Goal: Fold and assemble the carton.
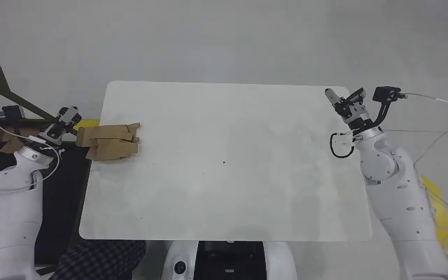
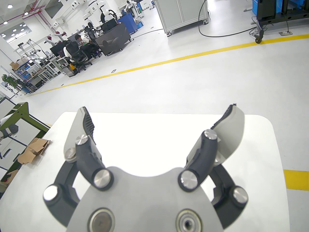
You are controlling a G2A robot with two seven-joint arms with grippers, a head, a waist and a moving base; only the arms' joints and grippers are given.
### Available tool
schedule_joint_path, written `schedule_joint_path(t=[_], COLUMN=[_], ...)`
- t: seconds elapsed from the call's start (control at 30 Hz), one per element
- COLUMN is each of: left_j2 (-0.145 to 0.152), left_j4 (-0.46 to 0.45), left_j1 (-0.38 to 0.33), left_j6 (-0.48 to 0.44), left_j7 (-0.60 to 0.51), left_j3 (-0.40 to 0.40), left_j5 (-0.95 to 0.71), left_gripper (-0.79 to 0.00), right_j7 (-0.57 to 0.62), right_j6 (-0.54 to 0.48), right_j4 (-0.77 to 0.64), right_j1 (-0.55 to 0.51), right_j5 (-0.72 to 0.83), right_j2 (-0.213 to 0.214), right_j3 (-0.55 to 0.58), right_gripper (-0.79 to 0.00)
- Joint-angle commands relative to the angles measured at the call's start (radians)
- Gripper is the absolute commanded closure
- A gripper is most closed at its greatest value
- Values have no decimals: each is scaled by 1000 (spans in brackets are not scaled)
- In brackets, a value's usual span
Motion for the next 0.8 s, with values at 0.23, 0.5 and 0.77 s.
schedule_joint_path(t=[0.23, 0.5, 0.77], left_j2=[12, 42, 76], left_j4=[109, 280, 436], left_j1=[1, -60, -158], left_j6=[85, 122, 163], left_j7=[4, -82, -137], left_j3=[-54, -94, -84], left_j5=[-47, -4, 130], left_gripper=[-785, -785, -785], right_j7=[0, 0, 0], right_j6=[0, 0, 0], right_j4=[0, 0, 0], right_j1=[0, 0, 0], right_j5=[0, 0, 0], right_j2=[0, 0, 0], right_j3=[0, 0, 0], right_gripper=[-785, -785, -785])
